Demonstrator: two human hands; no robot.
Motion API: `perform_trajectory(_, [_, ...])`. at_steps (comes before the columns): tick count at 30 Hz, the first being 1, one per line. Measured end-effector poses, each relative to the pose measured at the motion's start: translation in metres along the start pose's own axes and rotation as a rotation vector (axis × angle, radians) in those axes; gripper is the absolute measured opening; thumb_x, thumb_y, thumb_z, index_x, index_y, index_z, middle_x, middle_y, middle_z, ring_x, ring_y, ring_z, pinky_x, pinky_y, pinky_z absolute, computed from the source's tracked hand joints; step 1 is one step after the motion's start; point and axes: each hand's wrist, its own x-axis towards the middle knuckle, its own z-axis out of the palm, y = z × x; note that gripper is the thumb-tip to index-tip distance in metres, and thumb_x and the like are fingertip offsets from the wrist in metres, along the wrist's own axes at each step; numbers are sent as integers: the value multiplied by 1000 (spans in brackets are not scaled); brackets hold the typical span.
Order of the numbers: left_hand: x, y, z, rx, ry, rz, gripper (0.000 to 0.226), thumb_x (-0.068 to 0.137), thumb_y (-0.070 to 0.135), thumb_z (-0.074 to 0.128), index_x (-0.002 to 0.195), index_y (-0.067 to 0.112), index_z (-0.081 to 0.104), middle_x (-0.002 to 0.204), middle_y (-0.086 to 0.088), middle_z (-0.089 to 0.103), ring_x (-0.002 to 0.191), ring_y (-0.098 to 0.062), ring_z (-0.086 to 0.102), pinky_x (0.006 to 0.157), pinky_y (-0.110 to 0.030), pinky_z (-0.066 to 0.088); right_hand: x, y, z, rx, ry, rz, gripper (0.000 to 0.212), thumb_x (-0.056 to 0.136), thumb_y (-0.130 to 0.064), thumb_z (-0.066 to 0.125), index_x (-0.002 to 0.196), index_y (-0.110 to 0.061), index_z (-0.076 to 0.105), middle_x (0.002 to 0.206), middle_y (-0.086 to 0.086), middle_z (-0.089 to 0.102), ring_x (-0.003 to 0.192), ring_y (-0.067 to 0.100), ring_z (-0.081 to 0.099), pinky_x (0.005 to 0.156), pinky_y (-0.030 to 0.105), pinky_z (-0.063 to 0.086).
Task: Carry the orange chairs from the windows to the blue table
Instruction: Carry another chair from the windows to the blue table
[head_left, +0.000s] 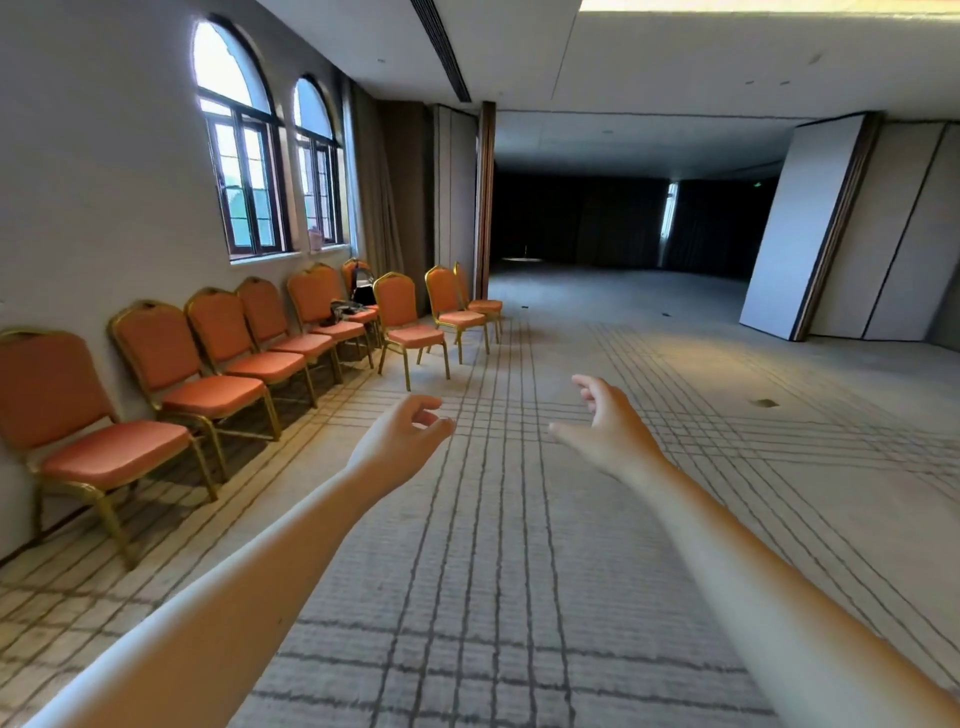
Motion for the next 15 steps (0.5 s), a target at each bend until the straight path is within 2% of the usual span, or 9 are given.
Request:
perform_trajectory(3, [62, -17, 5, 35, 12, -35, 40, 87, 47, 61, 124, 34, 53, 107, 15, 60, 93, -2, 59, 76, -26, 50, 67, 12, 19, -12, -37, -11, 77, 82, -34, 74, 148, -27, 34, 148, 2, 38, 135, 19, 39, 103, 36, 39])
perform_trajectory(4, [108, -31, 7, 28, 23, -40, 39, 87, 47, 61, 124, 34, 53, 108, 15, 60, 94, -3, 59, 76, -26, 50, 112, 21, 34, -10, -55, -17, 78, 81, -35, 74, 148, -27, 34, 148, 2, 38, 135, 19, 40, 101, 34, 39])
perform_trajectory(7, [156, -44, 4, 5, 50, -42, 40, 88, 45, 60, 126, 31, 53, 107, 14, 60, 94, -3, 58, 77, -26, 48, 159, 29, 51, -27, -69, -31, 78, 81, -35, 75, 148, -27, 33, 147, 1, 38, 133, 18, 41, 94, 30, 37])
perform_trajectory(9, [233, -73, 10, 23, 59, -48, 42, 88, 45, 60, 127, 29, 54, 107, 13, 60, 95, -3, 57, 81, -27, 48, 234, 45, 83, -61, -89, -41, 79, 81, -34, 74, 148, -27, 32, 148, 2, 37, 133, 19, 41, 93, 31, 39])
perform_trajectory(12, [330, -99, 8, 23, 45, -46, 43, 88, 46, 61, 127, 29, 53, 111, 10, 61, 94, -3, 58, 83, -29, 50, 328, 57, 118, -100, -107, -60, 80, 82, -35, 74, 149, -26, 32, 150, 4, 35, 136, 21, 39, 102, 36, 41])
perform_trajectory(15, [437, -117, -6, 66, 52, -23, 45, 86, 48, 60, 127, 30, 53, 113, 11, 60, 94, -4, 59, 83, -30, 51, 425, 61, 152, -96, -66, -58, 79, 81, -36, 74, 148, -26, 32, 150, 4, 35, 136, 22, 39, 100, 36, 40])
